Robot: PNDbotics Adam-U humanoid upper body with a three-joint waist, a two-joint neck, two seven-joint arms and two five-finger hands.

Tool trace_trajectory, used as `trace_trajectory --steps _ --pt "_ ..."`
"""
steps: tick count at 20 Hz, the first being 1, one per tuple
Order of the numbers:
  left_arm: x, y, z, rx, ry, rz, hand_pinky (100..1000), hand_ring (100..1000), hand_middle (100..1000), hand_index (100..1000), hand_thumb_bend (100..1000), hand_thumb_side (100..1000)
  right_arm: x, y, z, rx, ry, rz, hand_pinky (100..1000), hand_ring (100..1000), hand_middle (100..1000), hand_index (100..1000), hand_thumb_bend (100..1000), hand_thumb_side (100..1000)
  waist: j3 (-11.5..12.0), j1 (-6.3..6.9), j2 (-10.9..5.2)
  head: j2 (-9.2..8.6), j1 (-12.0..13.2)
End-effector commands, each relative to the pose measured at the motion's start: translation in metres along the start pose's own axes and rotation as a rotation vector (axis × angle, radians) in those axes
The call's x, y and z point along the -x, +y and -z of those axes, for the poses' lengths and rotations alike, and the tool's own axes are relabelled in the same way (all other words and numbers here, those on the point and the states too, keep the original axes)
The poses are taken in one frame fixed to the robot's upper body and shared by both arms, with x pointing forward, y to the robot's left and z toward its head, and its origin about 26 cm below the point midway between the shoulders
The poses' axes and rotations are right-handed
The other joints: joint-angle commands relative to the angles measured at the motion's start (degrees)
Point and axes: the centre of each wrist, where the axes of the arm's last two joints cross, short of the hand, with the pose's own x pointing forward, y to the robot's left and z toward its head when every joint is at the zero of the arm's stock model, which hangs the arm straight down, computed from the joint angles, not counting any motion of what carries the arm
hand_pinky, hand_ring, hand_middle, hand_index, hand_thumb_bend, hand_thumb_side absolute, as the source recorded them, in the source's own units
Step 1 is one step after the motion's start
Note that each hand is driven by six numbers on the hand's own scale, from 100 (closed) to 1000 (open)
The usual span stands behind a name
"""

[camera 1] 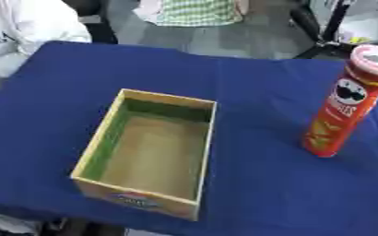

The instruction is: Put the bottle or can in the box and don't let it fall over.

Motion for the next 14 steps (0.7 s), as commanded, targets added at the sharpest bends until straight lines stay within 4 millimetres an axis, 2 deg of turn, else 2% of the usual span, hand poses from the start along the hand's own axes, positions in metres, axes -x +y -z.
trace_trajectory --steps 1,5,14 --pt "-0.0059 0.0056 0.0027 -0.008 -0.024 0.020 923 771 824 822 100 697 -0.0126 -0.0066 0.0034 -0.003 -0.026 -0.024 918 946 1000 1000 589 100 0.1 -0.06 -0.76 -0.41 -1.7" --pt "-0.0060 0.0052 0.0026 -0.007 -0.025 0.016 924 771 825 823 100 701 -0.0129 -0.0057 0.0040 -0.008 -0.028 -0.025 918 946 1000 1000 589 100 0.1 -0.07 -0.76 -0.72 -3.4" --pt "-0.0071 0.0037 0.0027 -0.009 -0.048 -0.008 927 779 833 833 100 720 -0.0147 0.0015 0.0089 -0.059 -0.027 -0.036 919 949 1000 1000 593 100 0.2 -0.02 -0.73 -0.96 -4.9"
